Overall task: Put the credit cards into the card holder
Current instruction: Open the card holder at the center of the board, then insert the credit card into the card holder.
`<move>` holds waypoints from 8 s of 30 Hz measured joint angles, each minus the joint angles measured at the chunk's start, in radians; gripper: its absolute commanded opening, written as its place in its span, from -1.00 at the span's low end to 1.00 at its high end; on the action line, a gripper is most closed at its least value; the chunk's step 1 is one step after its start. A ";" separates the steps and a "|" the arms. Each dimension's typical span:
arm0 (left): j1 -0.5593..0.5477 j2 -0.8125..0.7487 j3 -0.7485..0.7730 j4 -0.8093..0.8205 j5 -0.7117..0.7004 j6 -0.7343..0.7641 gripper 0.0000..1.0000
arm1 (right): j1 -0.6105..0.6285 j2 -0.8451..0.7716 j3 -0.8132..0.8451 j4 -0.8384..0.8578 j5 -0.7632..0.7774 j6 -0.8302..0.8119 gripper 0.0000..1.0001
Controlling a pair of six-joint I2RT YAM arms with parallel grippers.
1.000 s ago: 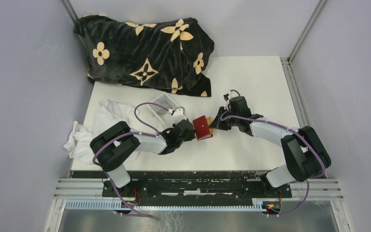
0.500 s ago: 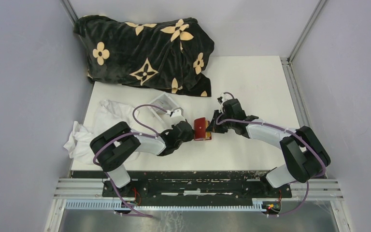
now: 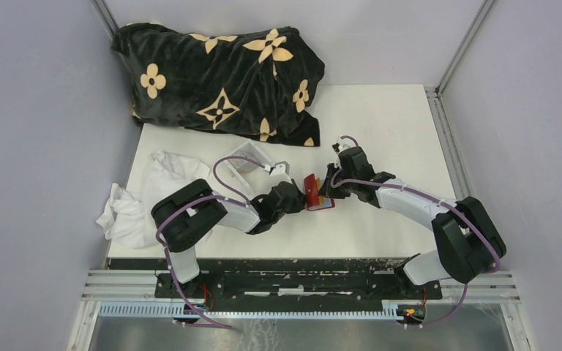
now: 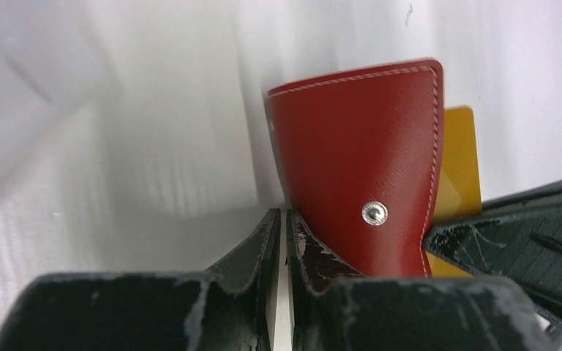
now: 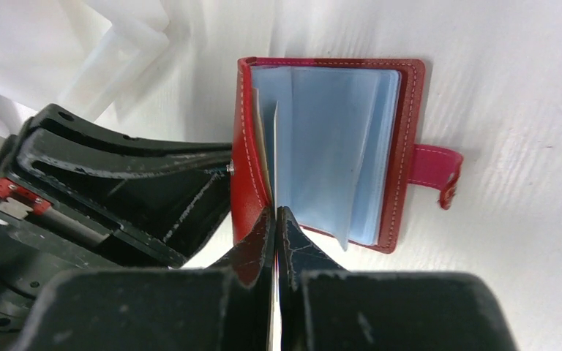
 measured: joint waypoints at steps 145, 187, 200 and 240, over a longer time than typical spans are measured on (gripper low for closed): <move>-0.055 -0.039 0.027 -0.122 -0.161 -0.066 -0.51 | 0.014 0.004 0.100 -0.128 0.096 -0.121 -0.98; -0.045 -0.043 -0.018 -0.050 -0.137 -0.064 -0.52 | -0.023 0.002 -0.040 0.051 0.026 0.007 -0.98; -0.045 -0.043 -0.018 -0.050 -0.137 -0.064 -0.52 | -0.026 0.009 -0.053 0.074 0.007 0.028 -0.98; -0.045 -0.042 -0.045 -0.006 -0.141 -0.066 -0.52 | -0.050 -0.035 -0.146 0.174 -0.018 0.160 -0.98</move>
